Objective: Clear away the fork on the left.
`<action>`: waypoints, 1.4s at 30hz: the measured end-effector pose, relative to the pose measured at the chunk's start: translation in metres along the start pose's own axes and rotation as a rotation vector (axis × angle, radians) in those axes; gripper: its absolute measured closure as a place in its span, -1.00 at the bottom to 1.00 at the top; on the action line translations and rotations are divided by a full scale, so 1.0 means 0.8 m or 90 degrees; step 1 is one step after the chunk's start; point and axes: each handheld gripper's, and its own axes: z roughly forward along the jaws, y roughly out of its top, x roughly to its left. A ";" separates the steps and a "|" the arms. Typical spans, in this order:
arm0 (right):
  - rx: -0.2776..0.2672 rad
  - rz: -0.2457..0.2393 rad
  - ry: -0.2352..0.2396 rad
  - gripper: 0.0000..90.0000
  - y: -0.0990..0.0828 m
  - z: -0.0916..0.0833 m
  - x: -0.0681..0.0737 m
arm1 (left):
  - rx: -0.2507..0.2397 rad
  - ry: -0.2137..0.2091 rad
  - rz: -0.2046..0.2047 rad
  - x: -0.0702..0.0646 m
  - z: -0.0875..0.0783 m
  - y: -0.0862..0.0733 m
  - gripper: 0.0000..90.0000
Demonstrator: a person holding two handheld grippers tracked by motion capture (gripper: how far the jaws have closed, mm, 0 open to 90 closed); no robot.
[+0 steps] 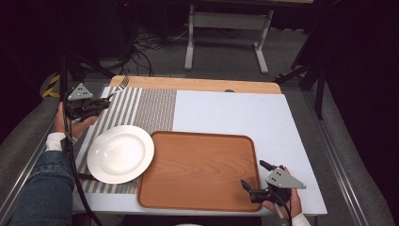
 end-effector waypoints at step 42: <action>-0.009 0.004 -0.006 -0.84 0.000 -0.007 -0.001 | 0.011 -0.253 0.153 -0.301 0.000 -0.016 0.72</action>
